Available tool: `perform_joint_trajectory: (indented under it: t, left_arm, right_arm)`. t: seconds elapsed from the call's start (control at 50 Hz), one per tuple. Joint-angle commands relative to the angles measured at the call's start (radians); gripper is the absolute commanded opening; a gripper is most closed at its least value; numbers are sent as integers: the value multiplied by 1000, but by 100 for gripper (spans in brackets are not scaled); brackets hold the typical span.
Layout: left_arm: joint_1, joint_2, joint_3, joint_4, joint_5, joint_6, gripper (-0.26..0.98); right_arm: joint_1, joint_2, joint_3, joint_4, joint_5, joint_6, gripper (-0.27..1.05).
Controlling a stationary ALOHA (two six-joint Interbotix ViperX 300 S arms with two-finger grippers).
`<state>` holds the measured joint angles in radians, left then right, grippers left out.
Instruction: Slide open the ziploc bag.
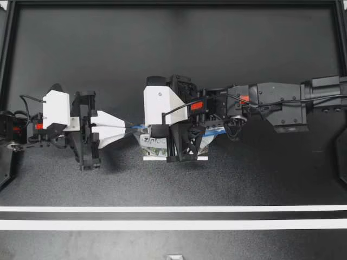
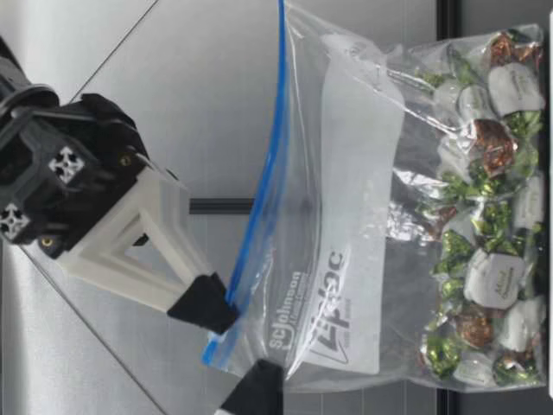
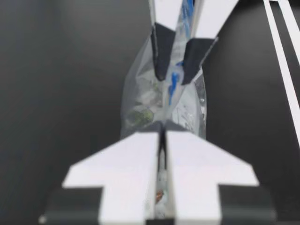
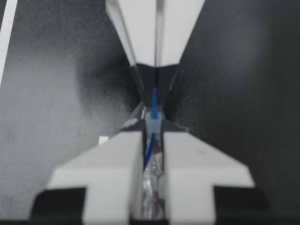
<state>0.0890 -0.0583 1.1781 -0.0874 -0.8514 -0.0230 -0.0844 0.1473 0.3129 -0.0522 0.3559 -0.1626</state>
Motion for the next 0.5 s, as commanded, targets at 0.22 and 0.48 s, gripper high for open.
perform_joint_trajectory:
  t: [0.22, 0.48]
  left_arm:
    - [5, -8, 6, -5, 0, 0, -15]
    - [5, -8, 12, -6, 0, 0, -15]
  right_arm:
    - [3, -48, -60, -2, 169, -11, -13]
    - [3, -60, -71, -3, 327, -41, -13]
